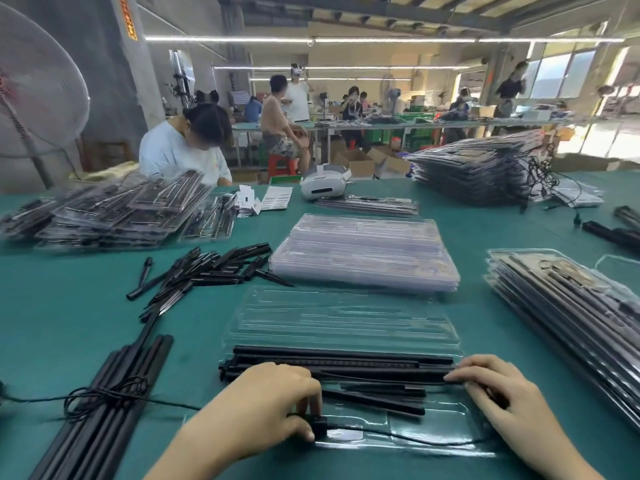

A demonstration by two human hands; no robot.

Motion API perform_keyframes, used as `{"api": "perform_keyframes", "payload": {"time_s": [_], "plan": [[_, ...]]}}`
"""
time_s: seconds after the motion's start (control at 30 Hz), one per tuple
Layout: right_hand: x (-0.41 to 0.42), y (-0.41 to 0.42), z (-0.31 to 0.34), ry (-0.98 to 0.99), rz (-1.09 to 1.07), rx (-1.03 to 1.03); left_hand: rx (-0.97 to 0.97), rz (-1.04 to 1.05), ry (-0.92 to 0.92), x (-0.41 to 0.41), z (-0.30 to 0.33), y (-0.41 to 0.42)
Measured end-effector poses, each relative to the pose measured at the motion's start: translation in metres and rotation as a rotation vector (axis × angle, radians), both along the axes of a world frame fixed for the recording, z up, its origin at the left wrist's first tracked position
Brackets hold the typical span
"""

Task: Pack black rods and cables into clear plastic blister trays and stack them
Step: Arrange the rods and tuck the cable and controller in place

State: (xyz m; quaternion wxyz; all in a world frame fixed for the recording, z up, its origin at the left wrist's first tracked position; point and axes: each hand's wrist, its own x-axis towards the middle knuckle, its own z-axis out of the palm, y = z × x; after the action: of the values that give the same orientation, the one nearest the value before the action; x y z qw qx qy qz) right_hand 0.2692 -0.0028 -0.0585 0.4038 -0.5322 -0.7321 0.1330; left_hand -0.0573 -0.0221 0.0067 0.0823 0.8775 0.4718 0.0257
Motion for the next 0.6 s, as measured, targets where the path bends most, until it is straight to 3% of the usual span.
{"api": "perform_keyframes", "payload": {"time_s": [0.17,0.37,0.6], "plan": [[-0.001,-0.001,0.003,0.023,0.014,-0.014,-0.149,0.017,-0.193,-0.003,-0.008,-0.003],[-0.003,-0.004,0.006,0.051,0.018,-0.058,-0.109,0.018,-0.28,0.023,-0.016,-0.002],[-0.001,-0.007,0.011,0.097,0.024,-0.11,-0.245,0.19,-0.556,0.031,-0.023,0.001]]}}
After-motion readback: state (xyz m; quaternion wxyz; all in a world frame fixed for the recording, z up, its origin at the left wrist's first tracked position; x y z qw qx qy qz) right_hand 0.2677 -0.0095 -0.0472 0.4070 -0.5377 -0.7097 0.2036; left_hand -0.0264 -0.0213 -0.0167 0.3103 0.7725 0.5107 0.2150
